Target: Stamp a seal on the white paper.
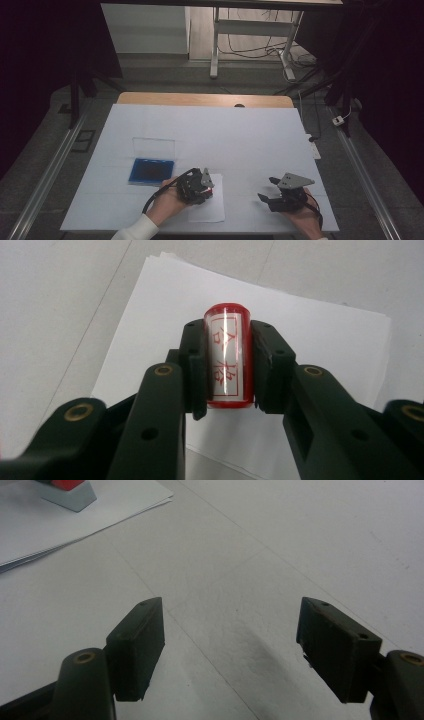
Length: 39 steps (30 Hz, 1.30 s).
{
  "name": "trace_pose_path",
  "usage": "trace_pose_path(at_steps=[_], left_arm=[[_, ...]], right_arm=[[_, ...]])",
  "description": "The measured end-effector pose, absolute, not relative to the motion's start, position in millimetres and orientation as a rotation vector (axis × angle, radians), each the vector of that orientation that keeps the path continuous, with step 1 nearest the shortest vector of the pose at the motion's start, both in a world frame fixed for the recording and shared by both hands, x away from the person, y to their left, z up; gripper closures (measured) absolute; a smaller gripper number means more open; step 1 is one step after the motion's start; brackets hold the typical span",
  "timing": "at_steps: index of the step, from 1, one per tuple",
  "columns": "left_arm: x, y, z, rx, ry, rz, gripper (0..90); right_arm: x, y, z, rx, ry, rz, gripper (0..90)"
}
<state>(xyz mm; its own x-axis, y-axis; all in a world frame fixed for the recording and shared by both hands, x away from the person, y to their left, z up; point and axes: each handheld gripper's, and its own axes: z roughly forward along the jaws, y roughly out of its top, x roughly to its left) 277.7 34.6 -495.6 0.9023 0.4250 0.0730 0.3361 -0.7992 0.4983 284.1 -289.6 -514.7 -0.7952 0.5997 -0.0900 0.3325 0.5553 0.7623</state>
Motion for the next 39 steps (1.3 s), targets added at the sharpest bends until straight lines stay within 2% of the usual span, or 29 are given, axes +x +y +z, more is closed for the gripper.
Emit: trace_pose_path(at_steps=[6, 14, 26, 39], left_arm=[[277, 35, -496, 2.567, 0.548, 0.253, 69.6], [269, 33, -495, 2.555, 0.537, 0.333, 68.9], [269, 39, -492, 2.498, 0.538, 0.267, 69.5], [268, 69, -457, 2.322, 0.567, 0.23, 69.5]], right_arm=[[283, -289, -514, 0.771, 2.449, 1.104, 27.2], [283, -290, -514, 0.768, 2.453, 1.104, 27.3], [283, -292, -514, 0.772, 2.445, 1.108, 27.3], [283, -293, -513, 0.774, 2.443, 1.112, 27.3]])
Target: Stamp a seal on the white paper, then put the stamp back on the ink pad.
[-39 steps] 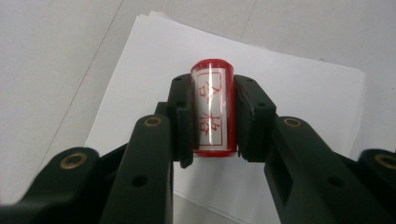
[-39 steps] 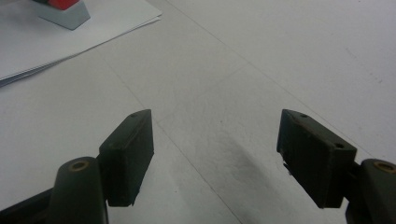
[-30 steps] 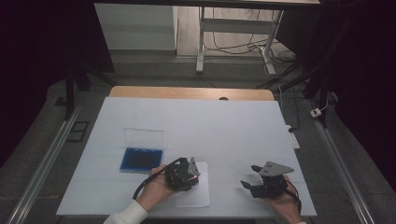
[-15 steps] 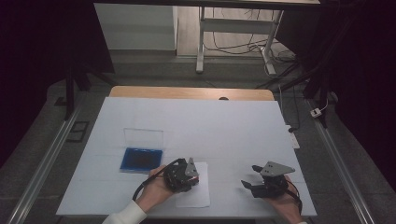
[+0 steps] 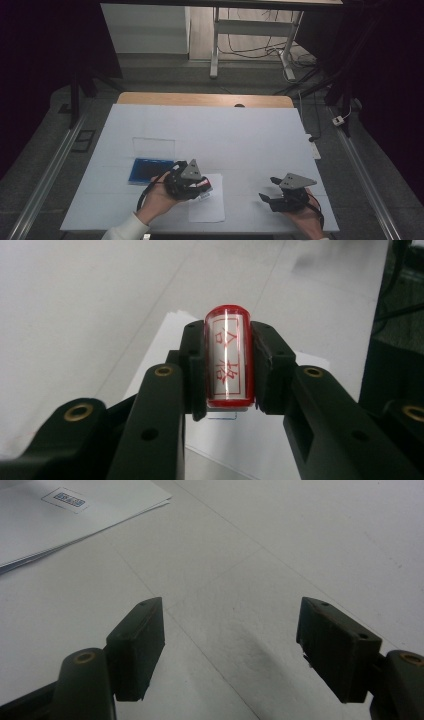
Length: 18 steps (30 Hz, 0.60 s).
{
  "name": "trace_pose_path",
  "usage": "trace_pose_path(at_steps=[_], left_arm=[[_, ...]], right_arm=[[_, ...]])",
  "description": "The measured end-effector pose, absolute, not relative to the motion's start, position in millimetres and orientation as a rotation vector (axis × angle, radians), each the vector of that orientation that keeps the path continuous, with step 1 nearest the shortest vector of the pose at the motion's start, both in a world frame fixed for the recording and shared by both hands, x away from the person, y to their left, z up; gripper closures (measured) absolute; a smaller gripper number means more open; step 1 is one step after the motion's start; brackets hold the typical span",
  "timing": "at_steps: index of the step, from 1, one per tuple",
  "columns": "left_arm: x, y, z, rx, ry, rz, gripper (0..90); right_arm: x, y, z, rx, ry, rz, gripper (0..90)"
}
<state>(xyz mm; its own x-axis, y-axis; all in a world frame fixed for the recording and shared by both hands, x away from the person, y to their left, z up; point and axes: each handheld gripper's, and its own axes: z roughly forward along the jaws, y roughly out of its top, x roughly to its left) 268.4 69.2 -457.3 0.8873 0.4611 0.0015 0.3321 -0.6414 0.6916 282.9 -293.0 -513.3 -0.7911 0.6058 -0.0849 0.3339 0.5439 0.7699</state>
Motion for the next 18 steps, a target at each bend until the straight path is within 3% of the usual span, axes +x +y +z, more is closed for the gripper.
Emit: trace_pose_path(at_steps=[18], left_arm=[[274, 113, -435, 2.231, 0.662, 0.258, 69.4]], right_arm=[[283, -294, -514, 0.778, 2.44, 1.108, 27.4]])
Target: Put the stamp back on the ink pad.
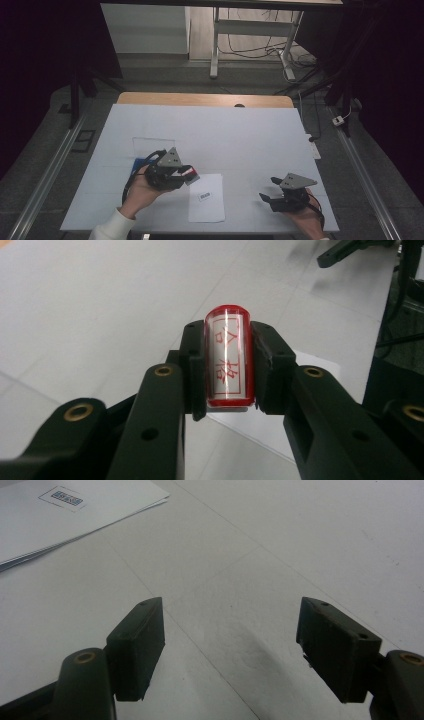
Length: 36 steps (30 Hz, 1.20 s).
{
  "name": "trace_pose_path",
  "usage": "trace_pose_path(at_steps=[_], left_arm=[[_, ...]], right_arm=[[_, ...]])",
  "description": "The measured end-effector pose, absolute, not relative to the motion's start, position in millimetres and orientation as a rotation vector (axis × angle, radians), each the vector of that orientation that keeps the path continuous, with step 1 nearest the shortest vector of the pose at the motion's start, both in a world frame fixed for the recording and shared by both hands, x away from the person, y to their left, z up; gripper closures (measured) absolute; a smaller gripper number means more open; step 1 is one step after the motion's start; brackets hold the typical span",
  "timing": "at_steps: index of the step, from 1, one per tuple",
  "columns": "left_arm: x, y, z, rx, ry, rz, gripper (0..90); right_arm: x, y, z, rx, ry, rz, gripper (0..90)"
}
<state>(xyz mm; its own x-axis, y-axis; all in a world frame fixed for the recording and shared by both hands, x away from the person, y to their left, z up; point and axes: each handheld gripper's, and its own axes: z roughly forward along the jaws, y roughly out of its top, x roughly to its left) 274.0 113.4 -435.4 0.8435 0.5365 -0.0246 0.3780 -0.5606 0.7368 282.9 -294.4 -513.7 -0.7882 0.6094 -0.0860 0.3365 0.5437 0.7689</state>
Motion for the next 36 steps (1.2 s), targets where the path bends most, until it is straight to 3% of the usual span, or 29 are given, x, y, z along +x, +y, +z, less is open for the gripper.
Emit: trace_pose_path(at_steps=[23, 36], left_arm=[[297, 180, -457, 2.267, 0.933, 0.305, 69.5], [306, 199, -475, 2.294, 1.045, 0.302, 69.4]], right_arm=[[284, -295, -515, 0.773, 2.445, 1.11, 27.5], [283, -296, -515, 0.776, 2.445, 1.098, 27.5]])
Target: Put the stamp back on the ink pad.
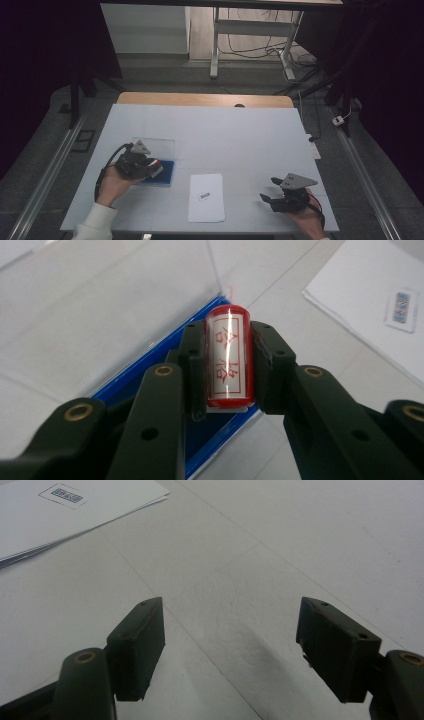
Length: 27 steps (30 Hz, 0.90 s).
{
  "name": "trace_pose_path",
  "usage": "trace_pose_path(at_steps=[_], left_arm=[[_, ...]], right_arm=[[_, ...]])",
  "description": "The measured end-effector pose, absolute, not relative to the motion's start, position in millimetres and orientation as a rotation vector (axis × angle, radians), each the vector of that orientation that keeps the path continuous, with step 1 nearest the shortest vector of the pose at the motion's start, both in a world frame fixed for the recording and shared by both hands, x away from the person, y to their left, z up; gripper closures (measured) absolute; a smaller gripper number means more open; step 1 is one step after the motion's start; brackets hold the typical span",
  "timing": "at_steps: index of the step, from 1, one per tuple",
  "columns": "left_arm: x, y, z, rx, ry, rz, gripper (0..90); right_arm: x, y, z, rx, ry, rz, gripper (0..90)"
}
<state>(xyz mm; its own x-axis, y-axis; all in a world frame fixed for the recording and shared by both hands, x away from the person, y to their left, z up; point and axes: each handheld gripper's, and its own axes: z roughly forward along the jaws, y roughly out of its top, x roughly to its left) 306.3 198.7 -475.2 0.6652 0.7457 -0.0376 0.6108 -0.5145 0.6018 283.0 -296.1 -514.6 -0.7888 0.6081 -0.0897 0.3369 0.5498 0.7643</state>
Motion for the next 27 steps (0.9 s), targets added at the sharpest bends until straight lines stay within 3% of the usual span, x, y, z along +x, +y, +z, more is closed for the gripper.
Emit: trace_pose_path(at_steps=[21, 27], left_arm=[[312, 202, -490, 2.332, 1.103, 0.368, 68.4], [309, 203, -485, 2.27, 1.101, 0.391, 42.9]], right_arm=[[283, -296, -515, 0.774, 2.452, 1.094, 27.5], [282, -296, -515, 0.772, 2.455, 1.098, 27.5]])
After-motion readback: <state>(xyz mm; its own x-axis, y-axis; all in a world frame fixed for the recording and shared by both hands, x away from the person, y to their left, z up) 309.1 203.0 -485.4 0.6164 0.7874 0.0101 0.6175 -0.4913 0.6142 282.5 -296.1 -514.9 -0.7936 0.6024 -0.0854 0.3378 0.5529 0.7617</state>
